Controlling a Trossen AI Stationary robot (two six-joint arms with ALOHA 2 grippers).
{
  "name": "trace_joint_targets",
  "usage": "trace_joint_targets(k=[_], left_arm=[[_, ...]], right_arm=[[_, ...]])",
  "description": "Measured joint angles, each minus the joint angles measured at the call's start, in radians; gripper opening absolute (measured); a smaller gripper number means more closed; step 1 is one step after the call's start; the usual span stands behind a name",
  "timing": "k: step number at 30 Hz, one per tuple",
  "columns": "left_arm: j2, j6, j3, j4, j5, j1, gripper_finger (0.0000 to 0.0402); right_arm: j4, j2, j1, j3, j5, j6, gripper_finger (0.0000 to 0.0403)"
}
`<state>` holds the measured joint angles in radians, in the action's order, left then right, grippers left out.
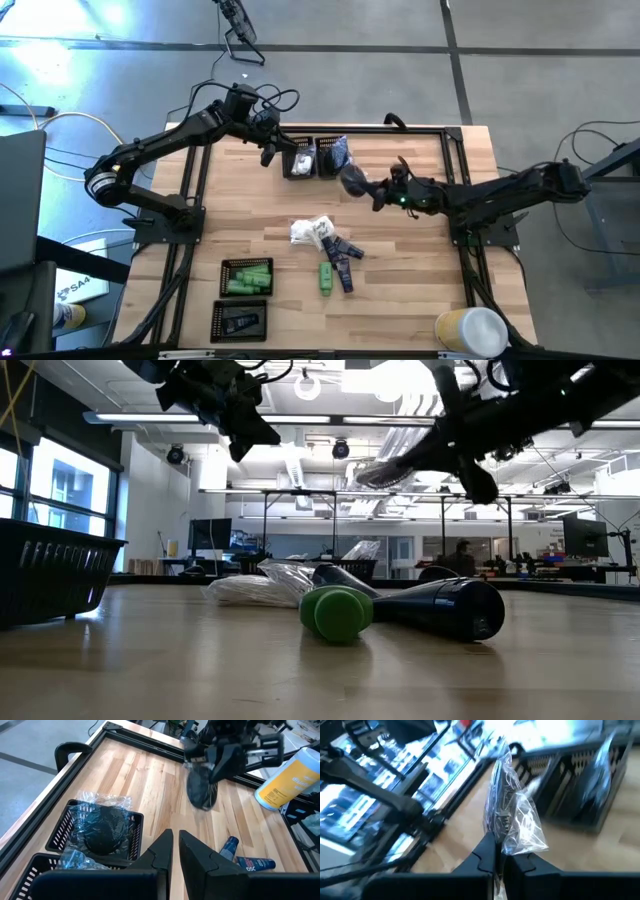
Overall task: Pick & Place Travel size toiletries
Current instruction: Put the black hairbrush into the top right basket
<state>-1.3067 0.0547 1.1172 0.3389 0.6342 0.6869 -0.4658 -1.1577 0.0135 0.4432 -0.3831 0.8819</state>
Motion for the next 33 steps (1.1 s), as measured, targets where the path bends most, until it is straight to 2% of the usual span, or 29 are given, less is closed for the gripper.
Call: trace_joint_targets(k=[4,13,25,33], left_arm=[[0.000,0.000,0.000,0.000,-0.011,0.000,0.0028],[0.000,-0.007,0.000,-0.001,-0.024,0.000,0.0028],[0.000,-0.007,0.000,-0.001,-0.027,0.000,0.0028],[0.000,-0.007,0.000,-0.001,-0.026,0.000,0.0028]], right_arm=[[0.045,-0.012,0.000,0.061,-0.096,-0.082,0.0004],[0.174,-0.088,0.001,0.230,-0.229,-0.169,0.0004],[0.171,-0.309,0.059,0.413,-0.243,-0.177,0.0004],[0.175,-0.430,0.113,0.449,-0.219,-0.156,0.0004]])
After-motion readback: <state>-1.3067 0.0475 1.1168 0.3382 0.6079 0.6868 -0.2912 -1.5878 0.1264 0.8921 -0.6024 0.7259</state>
